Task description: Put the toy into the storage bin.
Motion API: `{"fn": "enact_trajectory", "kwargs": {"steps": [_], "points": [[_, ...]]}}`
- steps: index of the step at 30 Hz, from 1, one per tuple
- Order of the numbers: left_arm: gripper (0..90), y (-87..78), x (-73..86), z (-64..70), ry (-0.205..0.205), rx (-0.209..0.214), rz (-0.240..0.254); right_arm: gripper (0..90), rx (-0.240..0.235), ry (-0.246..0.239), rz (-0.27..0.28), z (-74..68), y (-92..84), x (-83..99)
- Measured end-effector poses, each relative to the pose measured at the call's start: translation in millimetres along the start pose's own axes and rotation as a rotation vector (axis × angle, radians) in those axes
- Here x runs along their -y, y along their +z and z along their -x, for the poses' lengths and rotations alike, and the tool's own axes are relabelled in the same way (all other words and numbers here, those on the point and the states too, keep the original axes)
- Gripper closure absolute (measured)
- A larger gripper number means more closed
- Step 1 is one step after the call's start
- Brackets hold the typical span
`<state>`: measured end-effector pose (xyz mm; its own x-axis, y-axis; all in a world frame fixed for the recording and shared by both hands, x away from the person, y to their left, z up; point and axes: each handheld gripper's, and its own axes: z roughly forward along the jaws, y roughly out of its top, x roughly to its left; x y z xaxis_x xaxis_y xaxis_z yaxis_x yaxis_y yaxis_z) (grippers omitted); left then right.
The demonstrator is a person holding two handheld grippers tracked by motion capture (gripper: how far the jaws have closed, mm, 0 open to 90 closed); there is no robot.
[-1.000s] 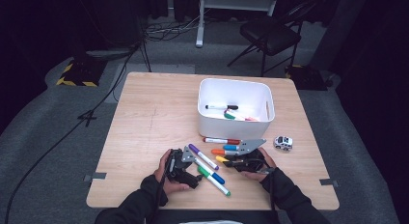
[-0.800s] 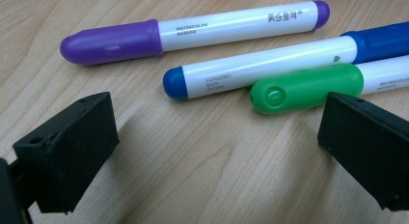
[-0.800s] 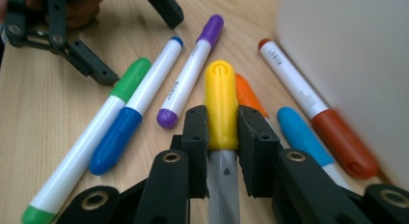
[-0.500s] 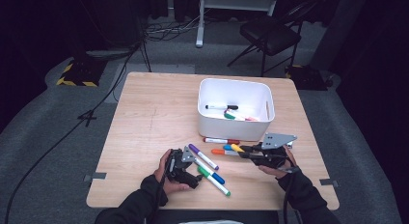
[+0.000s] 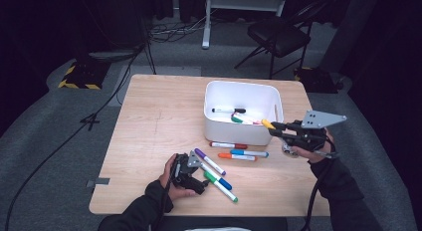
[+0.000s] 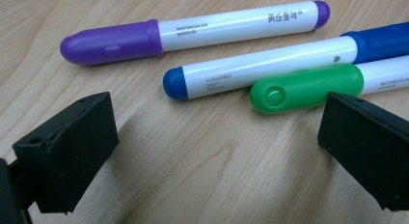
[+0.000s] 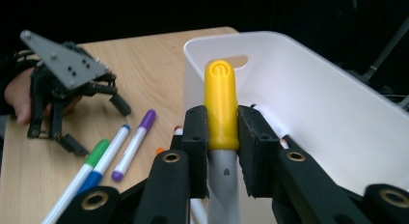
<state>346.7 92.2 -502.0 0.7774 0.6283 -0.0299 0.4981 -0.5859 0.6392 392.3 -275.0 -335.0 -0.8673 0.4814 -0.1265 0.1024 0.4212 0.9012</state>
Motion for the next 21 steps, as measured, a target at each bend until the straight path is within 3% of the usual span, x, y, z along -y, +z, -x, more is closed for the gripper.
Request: {"fn": "enact_trajectory", "kwargs": {"steps": [5,12,19,21], "points": [[0.6,0.0,0.0,0.0,0.000,0.000,0.000,74.8,0.007,-0.015,0.002,13.8,1.4,-22.2],[0.6,0.0,0.0,-0.1,0.001,0.000,0.000,74.8,0.024,-0.037,-0.018,29.0,18.4,-44.0],[0.6,0.0,0.0,-0.1,0.001,0.000,-0.001,74.8,0.029,-0.018,-0.019,43.3,35.9,-54.7],[0.5,0.0,0.0,-0.1,0.001,0.001,0.000,74.9,0.035,-0.032,-0.034,46.7,42.3,-54.7]]}}
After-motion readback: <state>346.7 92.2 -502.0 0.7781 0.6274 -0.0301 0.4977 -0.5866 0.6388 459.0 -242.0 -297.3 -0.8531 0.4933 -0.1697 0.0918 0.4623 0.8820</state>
